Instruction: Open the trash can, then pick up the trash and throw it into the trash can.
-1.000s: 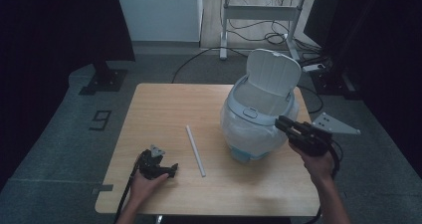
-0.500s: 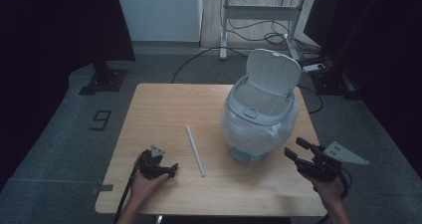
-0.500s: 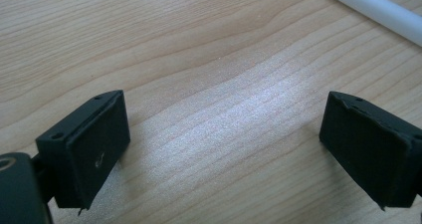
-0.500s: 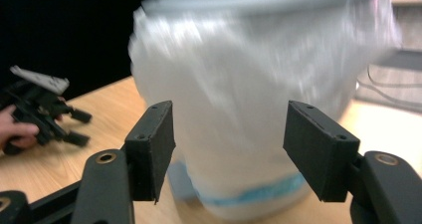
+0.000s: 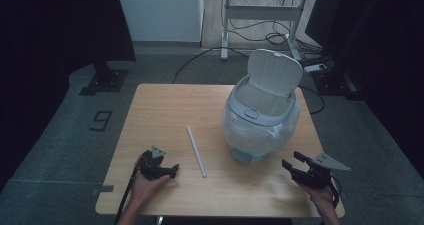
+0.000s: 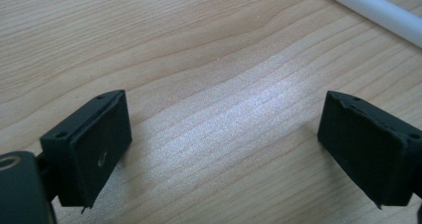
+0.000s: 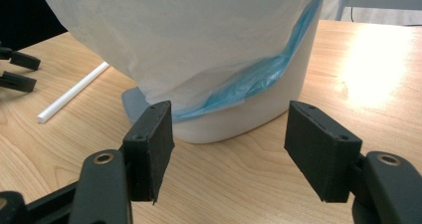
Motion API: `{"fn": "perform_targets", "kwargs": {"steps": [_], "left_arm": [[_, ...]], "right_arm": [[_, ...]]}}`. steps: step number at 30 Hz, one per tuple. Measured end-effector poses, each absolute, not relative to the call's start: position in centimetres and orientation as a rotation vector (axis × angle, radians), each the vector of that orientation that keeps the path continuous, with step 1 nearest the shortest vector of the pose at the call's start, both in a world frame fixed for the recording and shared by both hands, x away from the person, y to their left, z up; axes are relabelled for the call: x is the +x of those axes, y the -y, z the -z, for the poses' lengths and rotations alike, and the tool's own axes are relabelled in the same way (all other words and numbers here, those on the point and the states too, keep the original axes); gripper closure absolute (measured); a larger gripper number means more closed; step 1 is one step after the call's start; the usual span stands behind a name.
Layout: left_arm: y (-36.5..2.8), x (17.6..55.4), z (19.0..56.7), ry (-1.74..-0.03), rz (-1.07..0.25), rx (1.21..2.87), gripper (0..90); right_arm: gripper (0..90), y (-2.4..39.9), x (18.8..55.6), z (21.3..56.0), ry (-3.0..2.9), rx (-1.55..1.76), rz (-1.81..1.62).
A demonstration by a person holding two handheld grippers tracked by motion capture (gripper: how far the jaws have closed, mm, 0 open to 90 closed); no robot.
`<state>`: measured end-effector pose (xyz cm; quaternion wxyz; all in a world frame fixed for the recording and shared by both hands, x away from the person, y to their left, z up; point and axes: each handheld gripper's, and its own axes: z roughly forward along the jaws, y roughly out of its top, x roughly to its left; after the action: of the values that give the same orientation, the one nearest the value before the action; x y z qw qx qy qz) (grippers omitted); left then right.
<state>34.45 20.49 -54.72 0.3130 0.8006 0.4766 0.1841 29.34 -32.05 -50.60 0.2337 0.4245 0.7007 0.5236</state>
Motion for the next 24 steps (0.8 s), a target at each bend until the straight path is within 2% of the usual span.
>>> {"fn": "perform_targets", "kwargs": {"steps": [3, 5, 14, 24], "left_arm": [[-20.6, 34.3, 54.7, -1.262, -0.494, 2.098, 13.6], [-20.7, 34.3, 54.6, -1.268, -0.497, 2.094, 14.6], [-20.5, 34.3, 53.5, -1.269, -0.519, 2.054, 15.7], [-18.1, 35.0, 51.5, -1.220, -0.517, 2.041, 14.6]], "right_arm": [[35.2, 32.1, 29.4, 50.8, -1.920, 1.174, -1.432], [35.1, 32.1, 29.3, 50.9, -1.924, 1.176, -1.430], [35.1, 32.6, 29.1, 51.8, -1.930, 1.215, -1.406], [35.1, 32.5, 28.5, 52.2, -1.936, 1.212, -1.400]]}}
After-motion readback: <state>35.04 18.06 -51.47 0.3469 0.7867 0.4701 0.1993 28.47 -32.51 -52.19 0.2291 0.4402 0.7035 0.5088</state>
